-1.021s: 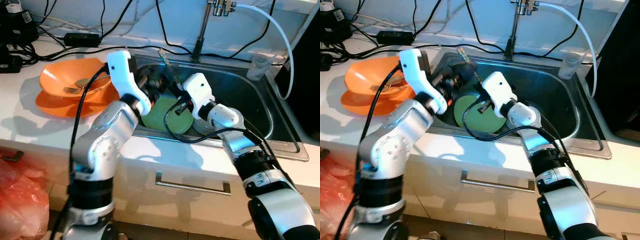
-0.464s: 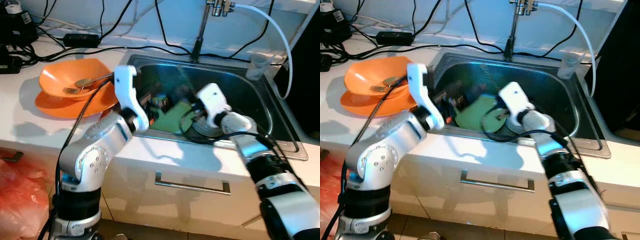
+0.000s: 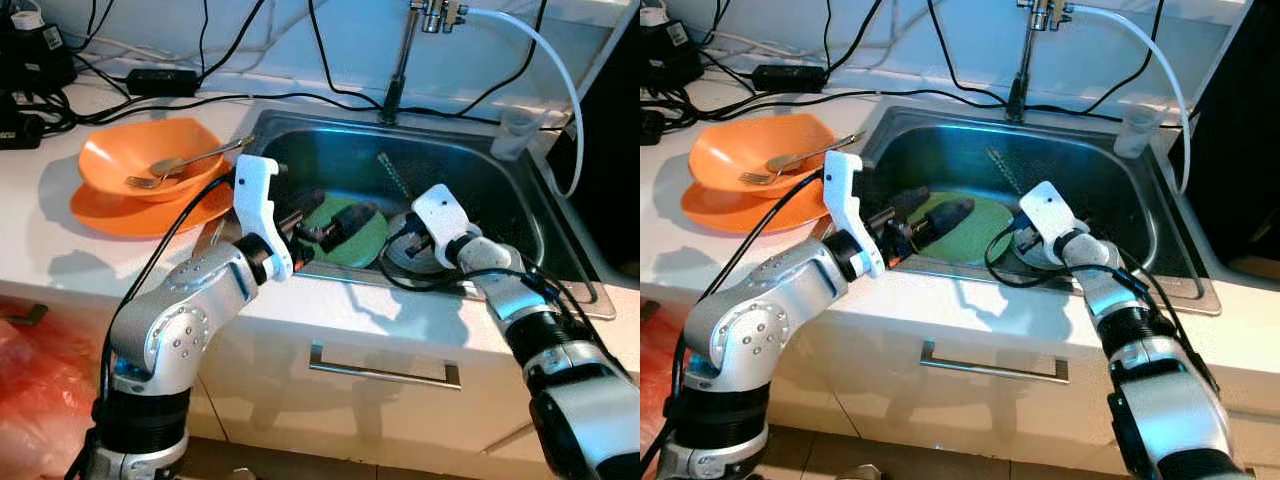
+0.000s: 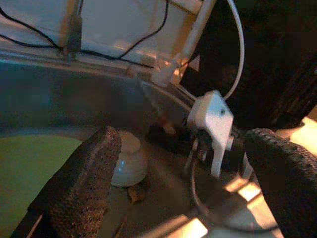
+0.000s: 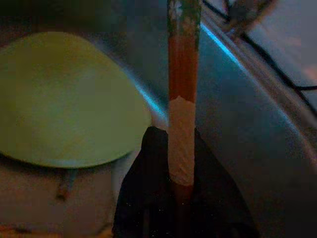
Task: Kitchen organization
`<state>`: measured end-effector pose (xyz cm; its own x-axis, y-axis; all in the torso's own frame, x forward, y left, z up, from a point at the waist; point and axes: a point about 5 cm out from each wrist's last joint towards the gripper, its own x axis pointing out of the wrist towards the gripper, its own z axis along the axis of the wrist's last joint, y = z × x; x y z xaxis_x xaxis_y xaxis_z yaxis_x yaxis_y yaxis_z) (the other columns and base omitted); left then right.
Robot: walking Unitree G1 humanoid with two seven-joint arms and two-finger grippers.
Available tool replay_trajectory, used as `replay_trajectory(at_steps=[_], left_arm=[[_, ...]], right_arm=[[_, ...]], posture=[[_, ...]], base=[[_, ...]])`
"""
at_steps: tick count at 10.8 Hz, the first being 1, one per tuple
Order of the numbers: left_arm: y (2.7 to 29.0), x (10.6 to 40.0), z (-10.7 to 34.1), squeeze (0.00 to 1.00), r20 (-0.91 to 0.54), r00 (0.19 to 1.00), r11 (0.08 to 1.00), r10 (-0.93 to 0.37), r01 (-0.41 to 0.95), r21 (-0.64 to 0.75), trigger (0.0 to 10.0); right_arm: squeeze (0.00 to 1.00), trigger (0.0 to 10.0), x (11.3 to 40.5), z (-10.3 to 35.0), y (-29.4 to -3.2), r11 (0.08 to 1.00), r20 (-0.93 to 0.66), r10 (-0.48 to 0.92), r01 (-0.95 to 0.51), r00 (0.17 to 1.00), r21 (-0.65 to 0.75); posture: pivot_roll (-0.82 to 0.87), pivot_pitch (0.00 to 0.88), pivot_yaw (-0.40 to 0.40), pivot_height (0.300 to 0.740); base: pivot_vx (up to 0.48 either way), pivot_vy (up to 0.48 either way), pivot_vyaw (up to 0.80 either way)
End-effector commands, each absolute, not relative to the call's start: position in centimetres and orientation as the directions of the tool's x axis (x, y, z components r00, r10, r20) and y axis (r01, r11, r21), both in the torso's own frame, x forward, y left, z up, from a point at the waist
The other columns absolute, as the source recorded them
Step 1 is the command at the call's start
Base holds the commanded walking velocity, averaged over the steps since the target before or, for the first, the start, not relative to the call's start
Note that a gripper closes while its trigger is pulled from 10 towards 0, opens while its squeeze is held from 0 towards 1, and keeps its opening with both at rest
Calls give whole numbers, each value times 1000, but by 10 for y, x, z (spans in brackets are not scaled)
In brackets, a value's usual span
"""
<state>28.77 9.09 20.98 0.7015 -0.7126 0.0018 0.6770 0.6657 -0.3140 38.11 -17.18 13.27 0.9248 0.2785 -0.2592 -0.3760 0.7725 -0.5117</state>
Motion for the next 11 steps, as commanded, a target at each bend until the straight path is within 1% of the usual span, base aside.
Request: replay_trajectory(at_steps=[1,3,4,11], left_arm=[[90,284,208,1000,-14,679,650,-734,697,-303,10000],[90,281,205,1000,-31,668,645,-743,704,-296,10000],[90,280,203,1000,-37,661,641,-749,710,-291,10000],[90,281,203,1000,-45,653,638,-756,719,-274,10000]], right_arm=[[0,10000,385,139,-180,773,-250,238,-339,938,-536],[0,10000,387,140,-186,781,-242,196,-300,950,-547],[1000,10000,387,139,-187,784,-246,189,-297,951,-545],[1000,10000,384,131,-188,789,-265,196,-312,944,-529]], posture=[[68,0,-18,740],[70,0,-12,740],[72,0,-9,740],[74,0,-1,740]], base=[[0,0,0],[0,0,0],[0,0,0],[0,0,0]])
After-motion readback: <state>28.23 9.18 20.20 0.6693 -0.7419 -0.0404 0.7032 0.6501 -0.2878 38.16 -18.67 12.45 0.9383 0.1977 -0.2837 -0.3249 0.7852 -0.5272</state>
